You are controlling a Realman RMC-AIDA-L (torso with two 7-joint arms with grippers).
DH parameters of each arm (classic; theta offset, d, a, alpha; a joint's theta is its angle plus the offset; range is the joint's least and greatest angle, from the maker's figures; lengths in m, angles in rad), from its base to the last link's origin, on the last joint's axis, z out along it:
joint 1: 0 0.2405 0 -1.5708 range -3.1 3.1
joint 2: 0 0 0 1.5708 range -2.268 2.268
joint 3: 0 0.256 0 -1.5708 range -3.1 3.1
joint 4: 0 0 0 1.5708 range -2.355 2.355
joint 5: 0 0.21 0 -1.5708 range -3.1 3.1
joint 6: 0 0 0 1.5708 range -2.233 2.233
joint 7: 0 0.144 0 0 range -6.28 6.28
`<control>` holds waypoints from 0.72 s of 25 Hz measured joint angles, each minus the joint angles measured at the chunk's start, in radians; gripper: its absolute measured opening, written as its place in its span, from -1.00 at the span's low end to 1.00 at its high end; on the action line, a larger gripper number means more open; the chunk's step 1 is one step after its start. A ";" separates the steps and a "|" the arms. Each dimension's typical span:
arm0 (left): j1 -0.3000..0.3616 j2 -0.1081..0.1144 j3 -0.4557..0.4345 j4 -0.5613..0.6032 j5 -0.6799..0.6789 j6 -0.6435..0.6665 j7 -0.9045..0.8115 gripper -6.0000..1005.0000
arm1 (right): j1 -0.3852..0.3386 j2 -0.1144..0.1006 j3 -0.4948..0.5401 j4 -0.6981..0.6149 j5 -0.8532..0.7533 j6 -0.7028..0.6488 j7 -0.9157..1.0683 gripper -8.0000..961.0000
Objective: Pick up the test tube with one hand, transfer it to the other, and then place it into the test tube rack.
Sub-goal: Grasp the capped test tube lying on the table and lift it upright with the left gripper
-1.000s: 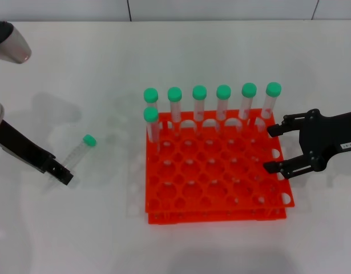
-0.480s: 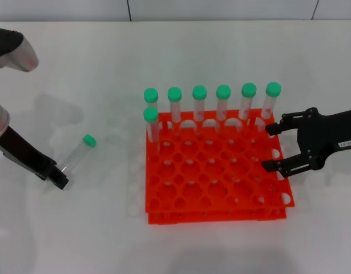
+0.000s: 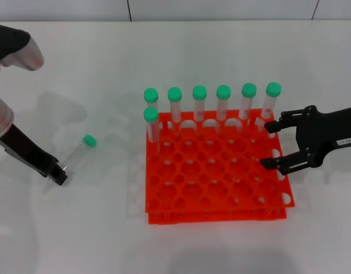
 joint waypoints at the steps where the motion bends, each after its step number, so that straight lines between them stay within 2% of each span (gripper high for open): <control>1: -0.003 0.000 0.000 -0.006 0.002 -0.001 0.000 -0.08 | 0.002 0.000 0.000 0.000 0.000 0.000 0.000 0.71; 3: -0.011 0.000 0.004 -0.022 0.003 -0.002 0.000 -0.10 | 0.005 0.001 0.000 0.001 0.000 0.002 0.000 0.70; 8: -0.012 -0.003 0.019 -0.024 0.002 -0.002 0.000 -0.53 | 0.007 0.001 0.000 0.001 0.000 0.003 0.000 0.70; 13: -0.011 -0.009 0.026 -0.009 -0.004 0.005 -0.001 -0.56 | 0.007 0.001 0.000 0.000 0.000 0.002 0.002 0.70; 18: 0.023 -0.019 -0.014 0.162 -0.033 0.052 -0.001 -0.60 | -0.002 -0.002 0.001 -0.007 0.000 -0.008 0.006 0.70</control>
